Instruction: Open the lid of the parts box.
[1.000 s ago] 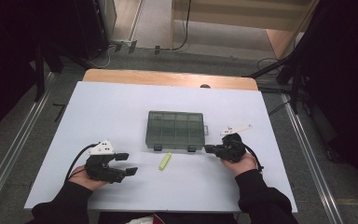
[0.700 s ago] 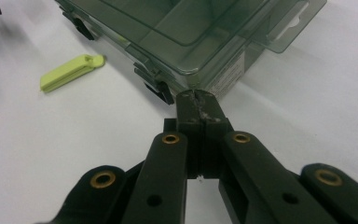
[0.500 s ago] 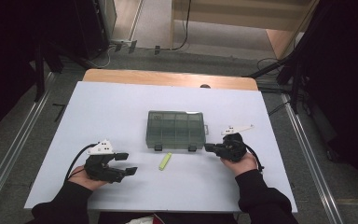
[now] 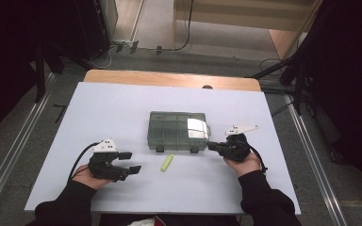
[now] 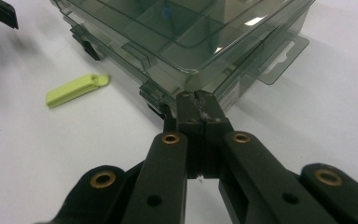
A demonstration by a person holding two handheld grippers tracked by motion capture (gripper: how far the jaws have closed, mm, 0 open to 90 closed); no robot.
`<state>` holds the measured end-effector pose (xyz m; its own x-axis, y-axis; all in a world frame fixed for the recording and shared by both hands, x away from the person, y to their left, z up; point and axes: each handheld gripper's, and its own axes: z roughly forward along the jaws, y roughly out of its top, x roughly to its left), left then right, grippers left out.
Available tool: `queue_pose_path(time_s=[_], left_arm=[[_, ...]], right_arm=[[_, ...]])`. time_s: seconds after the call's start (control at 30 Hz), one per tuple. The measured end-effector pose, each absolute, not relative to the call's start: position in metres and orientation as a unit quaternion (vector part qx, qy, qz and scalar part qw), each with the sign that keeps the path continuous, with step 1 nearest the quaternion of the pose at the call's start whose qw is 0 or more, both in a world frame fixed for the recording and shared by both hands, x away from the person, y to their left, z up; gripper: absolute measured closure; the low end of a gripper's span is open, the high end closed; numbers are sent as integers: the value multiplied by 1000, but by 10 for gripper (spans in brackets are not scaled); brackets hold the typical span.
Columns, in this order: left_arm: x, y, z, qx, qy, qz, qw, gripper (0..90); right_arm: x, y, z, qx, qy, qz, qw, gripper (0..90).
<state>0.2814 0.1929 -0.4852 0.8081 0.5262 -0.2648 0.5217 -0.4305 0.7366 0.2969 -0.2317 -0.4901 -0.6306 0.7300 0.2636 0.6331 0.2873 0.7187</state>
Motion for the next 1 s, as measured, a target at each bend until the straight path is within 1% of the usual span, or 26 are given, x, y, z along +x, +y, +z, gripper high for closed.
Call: queue_pose_path(time_s=[0.37,0.67,0.87,1.0], left_arm=[[291,193,-488,847,312,5,430,300],[300,192,-489,846,315,-4,429,300],[305,187,-484,850,311,0,426,300],[310,183,-481,856,305,-9,418,300]], right_arm=[[302,-228,-485,419,798,428,63,900],[305,-227,-480,416,794,438,60,900],[309,-227,-476,419,790,444,57,896],[310,-227,-475,418,789,446,57,892]])
